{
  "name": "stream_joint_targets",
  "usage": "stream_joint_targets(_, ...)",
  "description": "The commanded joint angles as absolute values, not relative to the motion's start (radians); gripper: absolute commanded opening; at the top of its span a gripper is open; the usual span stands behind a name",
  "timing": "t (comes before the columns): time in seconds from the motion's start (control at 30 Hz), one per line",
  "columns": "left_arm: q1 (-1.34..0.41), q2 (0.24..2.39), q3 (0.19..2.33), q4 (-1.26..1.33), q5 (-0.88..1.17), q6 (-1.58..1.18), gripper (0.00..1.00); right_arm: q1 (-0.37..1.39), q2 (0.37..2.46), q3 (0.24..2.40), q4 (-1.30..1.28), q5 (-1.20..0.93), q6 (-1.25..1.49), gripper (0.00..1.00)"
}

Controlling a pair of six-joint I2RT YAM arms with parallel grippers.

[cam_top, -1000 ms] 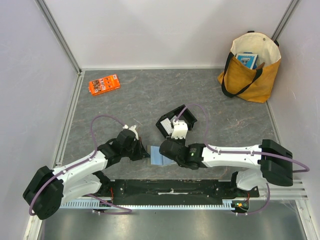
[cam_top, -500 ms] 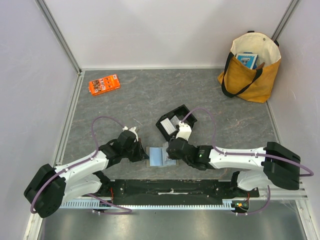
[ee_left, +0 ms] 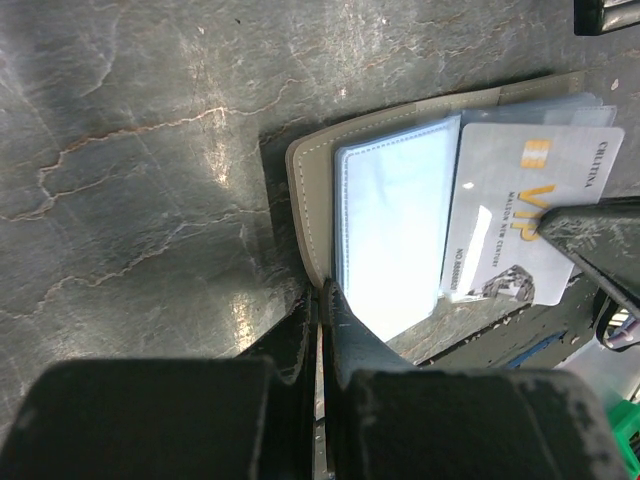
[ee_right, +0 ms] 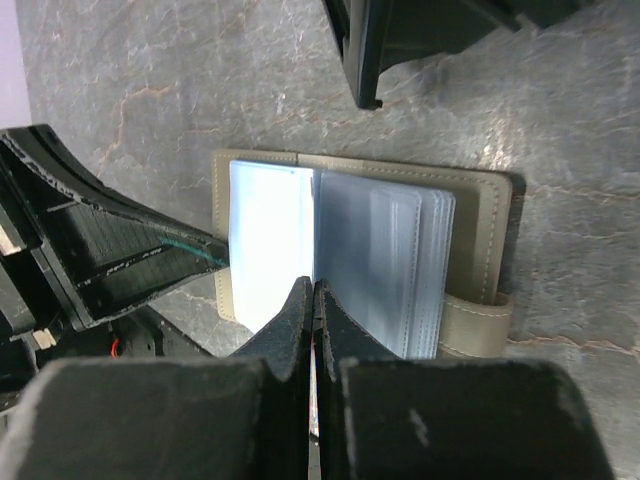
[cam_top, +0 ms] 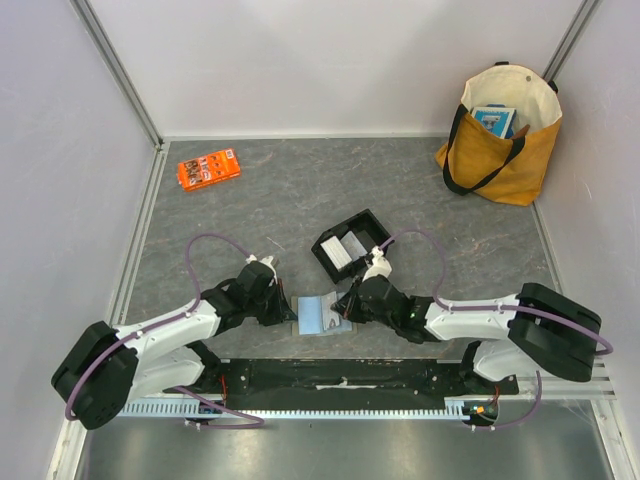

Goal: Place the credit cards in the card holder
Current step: Turn over the card slot in the card holder, then insert the credit card into the card holder.

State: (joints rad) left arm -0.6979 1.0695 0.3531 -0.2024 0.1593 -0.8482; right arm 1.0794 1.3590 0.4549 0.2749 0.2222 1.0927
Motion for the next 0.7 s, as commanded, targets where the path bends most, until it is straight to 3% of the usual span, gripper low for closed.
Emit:
stream_joint_targets(0.0,-0.701,1.078,0.345,-0.187,0.140,-0.859,0.02,1.078,1.381,0.426,0.416,0.158,1.134,0.00)
stream_joint_targets(0.67,-0.701,1.077,0.339,-0.179,0.146,-0.861,0.02,1.058,1.470,0.396,0.469,0.212,1.117,0.00)
